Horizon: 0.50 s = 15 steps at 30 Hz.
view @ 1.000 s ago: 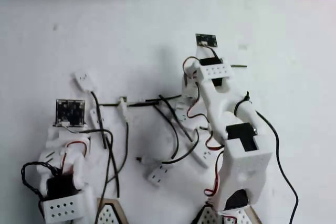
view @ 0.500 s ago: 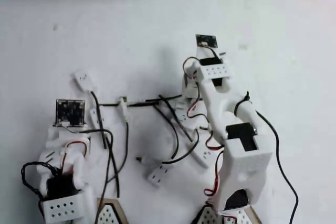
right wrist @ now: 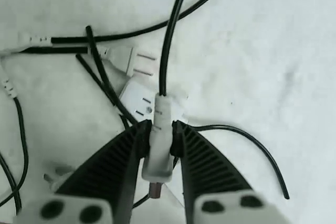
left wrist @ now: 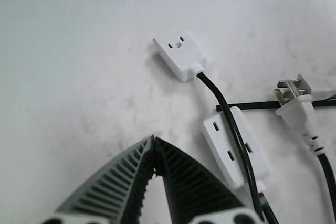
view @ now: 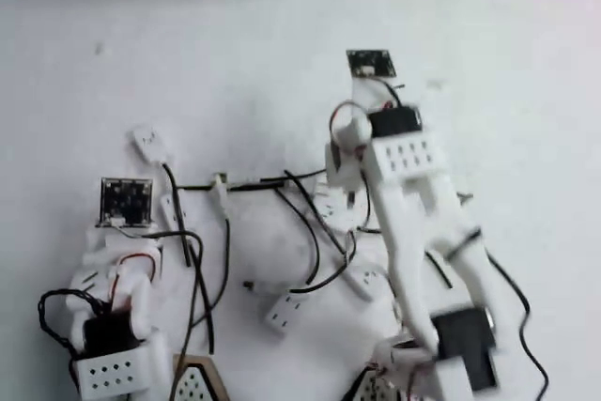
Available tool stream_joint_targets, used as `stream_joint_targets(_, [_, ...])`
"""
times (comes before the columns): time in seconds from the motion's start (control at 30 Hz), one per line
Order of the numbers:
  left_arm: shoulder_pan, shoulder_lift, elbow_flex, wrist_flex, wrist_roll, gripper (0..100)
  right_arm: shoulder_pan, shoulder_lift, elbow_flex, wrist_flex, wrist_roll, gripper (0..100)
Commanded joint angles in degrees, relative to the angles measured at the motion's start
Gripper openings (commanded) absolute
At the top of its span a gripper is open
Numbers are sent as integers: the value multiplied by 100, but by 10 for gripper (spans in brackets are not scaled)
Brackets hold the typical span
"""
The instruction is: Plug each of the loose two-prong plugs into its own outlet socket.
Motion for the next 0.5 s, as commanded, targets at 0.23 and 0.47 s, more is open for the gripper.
stream_joint_targets(0.23, [-48,-75,-158,220,-141,24,-224,-3996,2857,-1033,9,17])
stream_joint_targets(0.47, [-40,-75,-1037,545,-1187,24,303,-5420,3833,-1569,-466,17])
